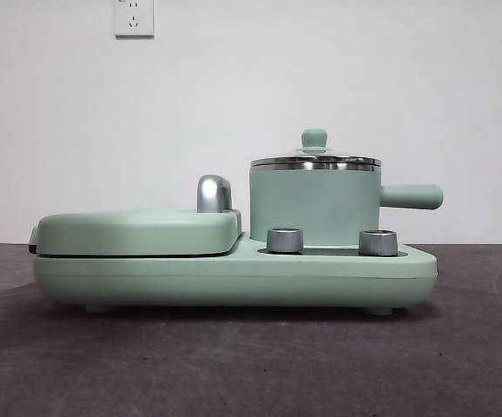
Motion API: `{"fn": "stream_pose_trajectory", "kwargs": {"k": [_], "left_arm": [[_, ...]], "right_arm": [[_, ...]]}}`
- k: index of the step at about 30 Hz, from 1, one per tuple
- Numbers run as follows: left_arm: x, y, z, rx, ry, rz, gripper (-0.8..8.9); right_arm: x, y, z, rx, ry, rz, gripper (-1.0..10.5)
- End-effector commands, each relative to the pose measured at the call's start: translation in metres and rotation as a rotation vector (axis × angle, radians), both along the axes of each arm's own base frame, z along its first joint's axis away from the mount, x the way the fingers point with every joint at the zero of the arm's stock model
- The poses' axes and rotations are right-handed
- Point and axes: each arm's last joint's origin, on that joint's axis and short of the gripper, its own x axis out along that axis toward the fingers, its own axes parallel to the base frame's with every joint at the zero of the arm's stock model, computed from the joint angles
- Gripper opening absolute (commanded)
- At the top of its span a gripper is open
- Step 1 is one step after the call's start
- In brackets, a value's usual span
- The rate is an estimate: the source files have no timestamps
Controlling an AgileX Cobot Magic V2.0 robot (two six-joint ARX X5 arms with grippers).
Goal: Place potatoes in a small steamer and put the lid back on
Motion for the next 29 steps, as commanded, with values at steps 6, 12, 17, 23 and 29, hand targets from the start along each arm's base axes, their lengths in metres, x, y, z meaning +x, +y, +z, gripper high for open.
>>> {"fn": "stream_pose_trajectory", "kwargs": {"k": [6, 12, 17, 23, 29], "left_arm": [[0.0, -0.001, 0.002, 0.005, -0.014, -0.016, 0.05], [0.0, -0.001, 0.002, 0.005, -0.015, -0.016, 0.05], [-0.003, 0.004, 0.002, -0.01, -0.033, 0.001, 0.05], [-0.002, 0.021, -0.024, -0.002, -0.286, 0.083, 0.05], [-0.002, 0.044, -0.08, -0.053, -0.458, 0.298, 0.05]], "right_arm": [[0.0, 0.0, 0.002, 0.003, -0.018, 0.01, 0.2], [0.0, 0.0, 0.002, 0.003, -0.018, 0.01, 0.2], [0.0, 0.0, 0.002, 0.003, -0.018, 0.011, 0.2], [0.0, 0.0, 0.002, 0.003, -0.018, 0.01, 0.2], [0.0, 0.0, 0.002, 0.003, -0.018, 0.01, 0.2]]}}
